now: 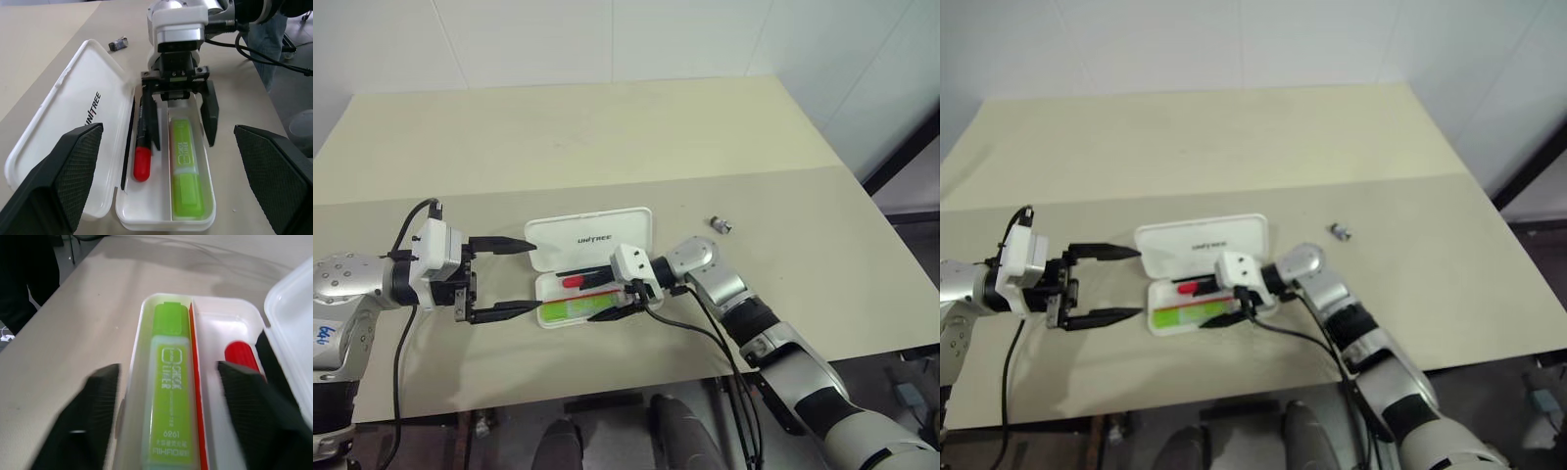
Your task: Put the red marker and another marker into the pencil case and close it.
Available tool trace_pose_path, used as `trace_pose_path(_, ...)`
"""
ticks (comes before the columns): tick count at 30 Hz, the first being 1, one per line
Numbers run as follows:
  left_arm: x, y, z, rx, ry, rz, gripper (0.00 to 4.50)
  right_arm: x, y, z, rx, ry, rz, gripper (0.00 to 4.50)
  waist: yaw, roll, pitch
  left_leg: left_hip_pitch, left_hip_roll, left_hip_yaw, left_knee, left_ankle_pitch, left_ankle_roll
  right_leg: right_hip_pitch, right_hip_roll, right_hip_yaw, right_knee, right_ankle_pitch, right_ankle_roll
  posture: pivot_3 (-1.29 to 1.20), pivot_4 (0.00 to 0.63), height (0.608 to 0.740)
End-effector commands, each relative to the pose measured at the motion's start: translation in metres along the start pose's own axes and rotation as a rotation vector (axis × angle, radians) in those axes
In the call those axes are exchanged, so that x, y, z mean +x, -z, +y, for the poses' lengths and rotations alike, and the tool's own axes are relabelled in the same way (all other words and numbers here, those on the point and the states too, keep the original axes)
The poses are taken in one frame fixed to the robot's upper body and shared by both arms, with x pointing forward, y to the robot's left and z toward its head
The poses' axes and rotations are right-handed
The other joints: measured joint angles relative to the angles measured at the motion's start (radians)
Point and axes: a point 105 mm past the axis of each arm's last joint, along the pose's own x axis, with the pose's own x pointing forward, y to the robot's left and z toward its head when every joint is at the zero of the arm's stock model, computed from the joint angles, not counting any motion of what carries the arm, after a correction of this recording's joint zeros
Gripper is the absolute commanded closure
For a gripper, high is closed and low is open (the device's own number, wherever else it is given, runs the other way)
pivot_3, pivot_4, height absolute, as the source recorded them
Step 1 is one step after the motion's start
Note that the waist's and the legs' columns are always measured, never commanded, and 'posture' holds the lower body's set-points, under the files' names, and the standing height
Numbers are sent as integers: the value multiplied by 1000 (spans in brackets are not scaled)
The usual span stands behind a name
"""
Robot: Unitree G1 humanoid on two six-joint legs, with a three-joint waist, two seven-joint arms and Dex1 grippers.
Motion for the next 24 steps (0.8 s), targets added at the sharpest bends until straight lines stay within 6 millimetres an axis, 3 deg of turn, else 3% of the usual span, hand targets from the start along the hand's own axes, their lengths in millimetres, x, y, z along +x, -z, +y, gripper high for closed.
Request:
trace_pose_path(1, 0, -8, -1, 37, -1, -16, 0, -5, -19, -12, -57, 36, -44, 1021, -1, 0, 0, 0, 0, 0, 0, 0, 0, 0, 0, 0, 0, 0, 0, 0, 150, 740)
trace_pose_path(8, 3, -7, -4, 35, 10, -19, 0, -16, -52, -14, -51, 62, -151, 1021, -3, 0, 0, 0, 0, 0, -1, 0, 0, -1, 0, 0, 1, 0, 0, 0, 150, 740)
trace_pose_path(11, 4, -7, -5, 35, 13, -26, 0, -33, -62, -2, -35, 70, -195, 441, 2, 0, 0, 0, 0, 0, -1, 0, 0, -1, 0, 0, 1, -1, 0, 0, 150, 740)
trace_pose_path(12, 5, -7, -5, 36, 13, -28, 0, -38, -64, 2, -30, 81, -203, 31, 6, 0, 0, -1, 0, -1, -1, 0, 0, -1, 0, 0, 1, -1, 0, 0, 150, 740)
trace_pose_path(16, 8, -6, -6, 31, 4, -49, 0, -72, -65, 15, 32, 219, -222, 31, 22, 0, 0, -1, 0, -1, -1, -1, -1, -1, 0, 0, -1, -2, 0, 0, 150, 740)
trace_pose_path(24, 22, -2, -8, 13, -23, -99, 0, -145, -51, 16, 144, 607, -172, 31, 27, 0, 0, -1, 0, -1, 0, -1, -1, -1, 0, 0, -1, -3, 0, 0, 150, 740)
